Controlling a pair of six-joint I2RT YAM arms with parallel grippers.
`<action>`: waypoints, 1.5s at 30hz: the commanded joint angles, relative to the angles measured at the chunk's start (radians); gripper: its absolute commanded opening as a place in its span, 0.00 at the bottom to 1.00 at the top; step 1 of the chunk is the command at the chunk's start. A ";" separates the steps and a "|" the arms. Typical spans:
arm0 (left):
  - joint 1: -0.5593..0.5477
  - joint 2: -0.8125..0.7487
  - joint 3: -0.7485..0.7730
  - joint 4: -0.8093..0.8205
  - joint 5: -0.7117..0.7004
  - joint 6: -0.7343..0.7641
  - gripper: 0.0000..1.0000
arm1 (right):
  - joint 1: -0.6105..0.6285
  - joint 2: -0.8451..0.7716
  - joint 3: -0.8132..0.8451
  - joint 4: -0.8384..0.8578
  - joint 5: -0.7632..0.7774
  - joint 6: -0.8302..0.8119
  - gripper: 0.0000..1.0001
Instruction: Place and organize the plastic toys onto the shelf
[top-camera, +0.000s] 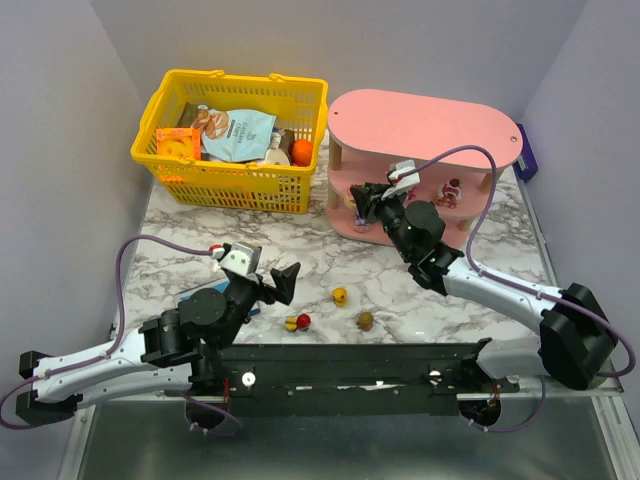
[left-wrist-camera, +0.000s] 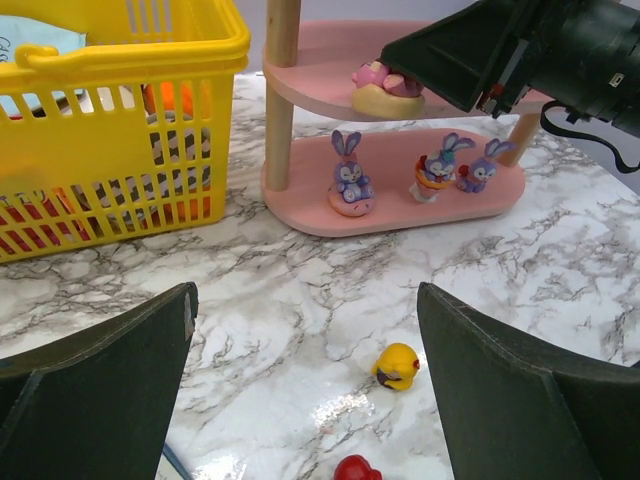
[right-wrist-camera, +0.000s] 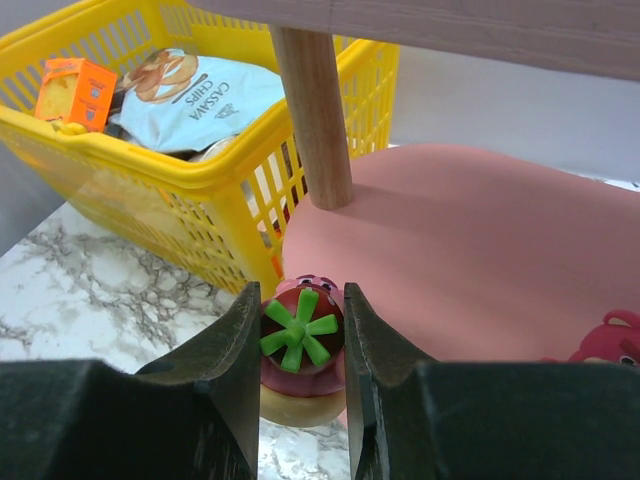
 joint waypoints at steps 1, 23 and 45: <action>0.000 -0.002 -0.009 0.004 -0.037 -0.015 0.99 | 0.014 0.024 0.033 0.134 0.102 -0.064 0.01; 0.000 -0.003 -0.012 0.003 -0.040 -0.010 0.99 | 0.052 0.212 0.020 0.338 0.243 -0.236 0.08; 0.001 0.004 -0.013 0.000 -0.043 -0.013 0.99 | 0.077 0.368 0.010 0.545 0.387 -0.397 0.21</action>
